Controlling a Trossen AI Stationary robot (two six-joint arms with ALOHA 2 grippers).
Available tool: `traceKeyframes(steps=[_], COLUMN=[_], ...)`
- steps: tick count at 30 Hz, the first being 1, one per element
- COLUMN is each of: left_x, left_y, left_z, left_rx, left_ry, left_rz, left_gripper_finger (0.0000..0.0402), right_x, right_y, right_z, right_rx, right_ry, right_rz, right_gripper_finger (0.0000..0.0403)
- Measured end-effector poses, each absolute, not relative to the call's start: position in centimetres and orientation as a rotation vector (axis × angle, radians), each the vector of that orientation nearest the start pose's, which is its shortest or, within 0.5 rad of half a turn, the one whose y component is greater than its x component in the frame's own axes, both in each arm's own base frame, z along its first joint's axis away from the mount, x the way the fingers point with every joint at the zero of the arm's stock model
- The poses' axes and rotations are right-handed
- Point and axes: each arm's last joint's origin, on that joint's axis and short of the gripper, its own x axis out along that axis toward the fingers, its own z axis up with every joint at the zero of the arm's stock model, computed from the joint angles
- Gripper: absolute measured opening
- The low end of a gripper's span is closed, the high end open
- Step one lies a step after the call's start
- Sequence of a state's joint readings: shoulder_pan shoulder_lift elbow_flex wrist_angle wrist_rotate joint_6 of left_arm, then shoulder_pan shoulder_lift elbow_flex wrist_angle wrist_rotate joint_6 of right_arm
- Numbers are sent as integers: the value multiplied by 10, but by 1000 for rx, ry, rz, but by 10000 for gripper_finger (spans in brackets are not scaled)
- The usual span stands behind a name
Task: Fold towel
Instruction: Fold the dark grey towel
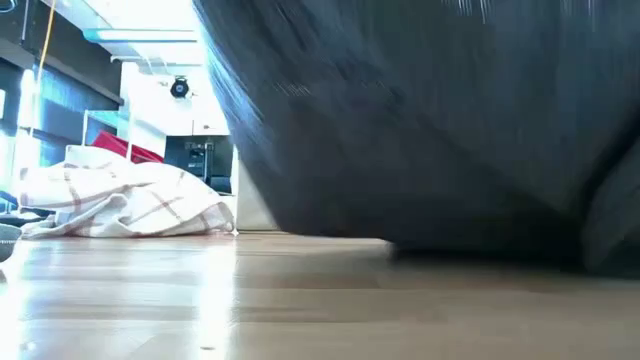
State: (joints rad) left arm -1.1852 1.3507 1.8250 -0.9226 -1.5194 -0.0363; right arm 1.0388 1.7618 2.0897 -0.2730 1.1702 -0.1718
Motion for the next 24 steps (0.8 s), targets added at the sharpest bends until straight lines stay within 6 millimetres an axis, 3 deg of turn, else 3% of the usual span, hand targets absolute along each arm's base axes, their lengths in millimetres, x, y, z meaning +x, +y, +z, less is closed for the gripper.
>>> traceKeyframes(steps=[6, 12, 17, 24], left_x=[112, 109, 103, 101], left_y=[-182, -169, -159, -164], left_z=[547, 588, 602, 608], left_rx=[387, 328, 345, 379], left_ry=[57, -136, -262, -498], left_rz=[336, 240, 225, 88], left_gripper_finger=[0, 0, 0, 0], right_x=[193, 180, 172, 159], right_y=[279, 258, 249, 255], right_z=[547, 582, 597, 608], right_rx=[-259, -241, -208, -275], right_ry=[-81, -166, -277, -478], right_rz=[-155, -110, -73, 113], right_gripper_finger=[0, 0, 0, 0])
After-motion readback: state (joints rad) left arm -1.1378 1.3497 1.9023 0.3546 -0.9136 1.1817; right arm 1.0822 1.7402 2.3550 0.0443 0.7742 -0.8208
